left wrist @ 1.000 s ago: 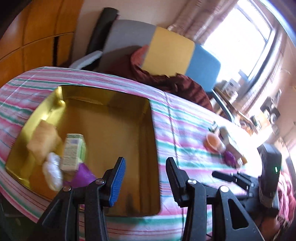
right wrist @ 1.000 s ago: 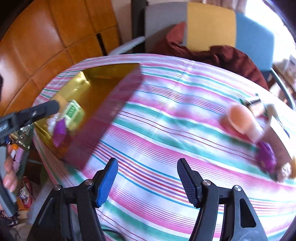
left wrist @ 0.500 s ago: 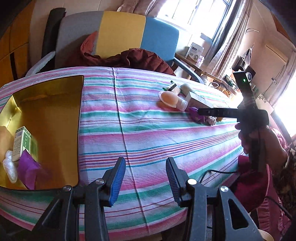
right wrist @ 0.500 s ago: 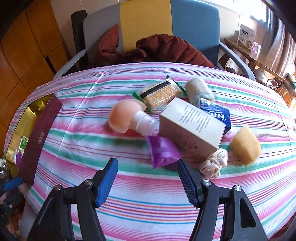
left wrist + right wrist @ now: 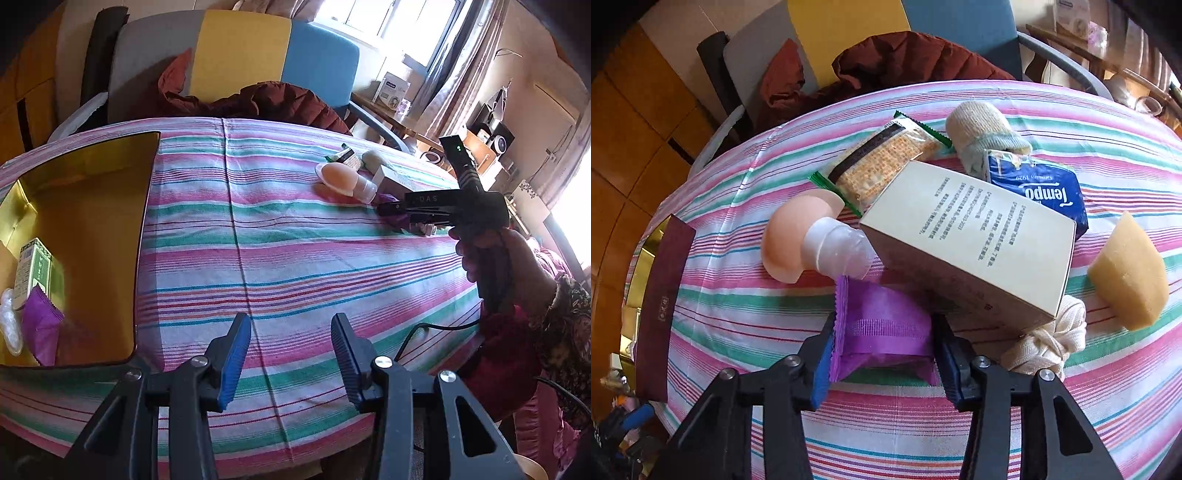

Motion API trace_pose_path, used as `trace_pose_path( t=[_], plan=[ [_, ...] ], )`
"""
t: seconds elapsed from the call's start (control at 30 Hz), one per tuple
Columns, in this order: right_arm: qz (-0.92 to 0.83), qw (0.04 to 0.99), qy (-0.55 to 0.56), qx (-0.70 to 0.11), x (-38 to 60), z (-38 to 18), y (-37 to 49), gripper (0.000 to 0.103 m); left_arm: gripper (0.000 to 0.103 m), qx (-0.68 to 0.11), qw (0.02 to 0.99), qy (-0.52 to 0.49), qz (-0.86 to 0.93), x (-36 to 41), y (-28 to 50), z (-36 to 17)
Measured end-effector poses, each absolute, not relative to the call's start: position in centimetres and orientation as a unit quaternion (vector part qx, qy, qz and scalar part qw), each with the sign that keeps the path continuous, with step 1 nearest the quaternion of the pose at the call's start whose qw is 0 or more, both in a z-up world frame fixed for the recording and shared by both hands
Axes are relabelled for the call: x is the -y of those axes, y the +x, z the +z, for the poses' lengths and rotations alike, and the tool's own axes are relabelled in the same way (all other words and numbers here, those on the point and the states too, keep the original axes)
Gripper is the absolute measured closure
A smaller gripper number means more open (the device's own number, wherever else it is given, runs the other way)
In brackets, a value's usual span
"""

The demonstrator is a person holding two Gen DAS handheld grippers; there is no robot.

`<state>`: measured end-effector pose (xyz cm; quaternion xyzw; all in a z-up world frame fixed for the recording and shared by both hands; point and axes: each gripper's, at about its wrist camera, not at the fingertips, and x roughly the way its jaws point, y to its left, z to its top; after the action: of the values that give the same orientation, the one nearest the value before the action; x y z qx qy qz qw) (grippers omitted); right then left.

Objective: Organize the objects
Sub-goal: 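Return the right tool and grasp a second purple sachet, then grasp the peach round sponge with the left tool while the right tool holds the purple sachet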

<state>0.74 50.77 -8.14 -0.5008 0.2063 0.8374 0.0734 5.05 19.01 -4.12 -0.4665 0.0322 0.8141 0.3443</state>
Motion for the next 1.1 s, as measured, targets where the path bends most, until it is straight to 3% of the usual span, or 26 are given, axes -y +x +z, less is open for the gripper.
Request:
trace_pose_path(
  t=[0.37,0.47,0.7,1.1],
  plan=[
    [0.829,0.078,-0.522,-0.183,-49.2,-8.2,0.6,0.058,0.057,-0.058,0.347,-0.478,0.805,-23.0,3.1,-4.5],
    [0.823,0.108,-0.527,-0.181,-50.2,-8.3,1.1,0.058,0.046,-0.041,0.347,-0.491,0.798,-24.8,1.1,-4.6],
    [0.819,0.119,-0.530,-0.185,-50.9,-8.2,1.3,0.059,0.044,-0.030,0.354,-0.490,0.796,-31.1,-3.4,-4.6],
    [0.809,0.107,-0.517,-0.260,-53.3,-8.2,2.0,0.059,0.044,-0.021,0.381,-0.500,0.777,-39.5,-10.1,-7.5]
  ],
)
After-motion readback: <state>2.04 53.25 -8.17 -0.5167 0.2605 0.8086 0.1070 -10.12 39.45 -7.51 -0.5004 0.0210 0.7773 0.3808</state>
